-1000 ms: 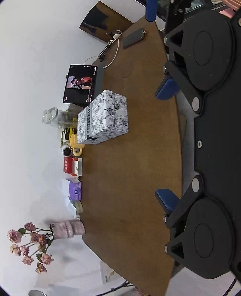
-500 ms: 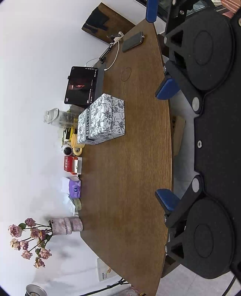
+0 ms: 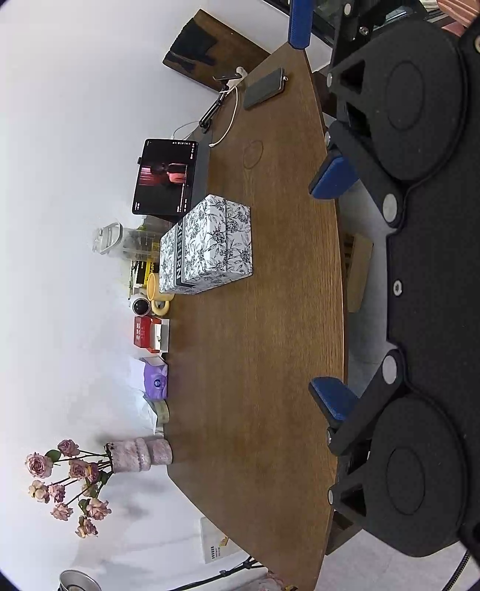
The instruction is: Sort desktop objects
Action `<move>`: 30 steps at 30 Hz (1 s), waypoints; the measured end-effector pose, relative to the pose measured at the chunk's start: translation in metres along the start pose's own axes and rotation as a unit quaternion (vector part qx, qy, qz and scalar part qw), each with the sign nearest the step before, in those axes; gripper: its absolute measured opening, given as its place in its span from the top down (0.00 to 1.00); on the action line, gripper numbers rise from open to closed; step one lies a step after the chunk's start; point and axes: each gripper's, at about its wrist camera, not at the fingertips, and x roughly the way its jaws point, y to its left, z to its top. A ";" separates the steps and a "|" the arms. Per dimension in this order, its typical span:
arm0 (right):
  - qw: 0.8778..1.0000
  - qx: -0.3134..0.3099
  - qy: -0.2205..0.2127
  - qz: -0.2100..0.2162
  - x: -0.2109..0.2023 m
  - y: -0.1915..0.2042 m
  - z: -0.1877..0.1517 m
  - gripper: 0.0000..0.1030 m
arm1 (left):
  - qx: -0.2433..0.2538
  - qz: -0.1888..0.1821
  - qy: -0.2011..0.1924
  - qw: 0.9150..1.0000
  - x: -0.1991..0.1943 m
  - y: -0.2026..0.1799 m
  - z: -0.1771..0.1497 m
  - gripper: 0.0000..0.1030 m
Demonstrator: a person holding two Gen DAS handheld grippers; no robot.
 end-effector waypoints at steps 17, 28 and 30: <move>1.000 0.001 0.001 0.003 0.003 0.002 -0.006 0.00 | 0.003 -0.001 0.001 1.000 0.000 -0.001 0.001 0.00; 1.000 0.002 0.001 0.004 0.005 0.003 -0.011 0.00 | 0.001 -0.002 0.002 1.000 0.001 -0.003 0.001 0.00; 1.000 0.004 0.002 0.003 0.001 0.001 0.001 0.00 | 0.002 -0.002 0.004 1.000 0.001 -0.004 0.000 0.00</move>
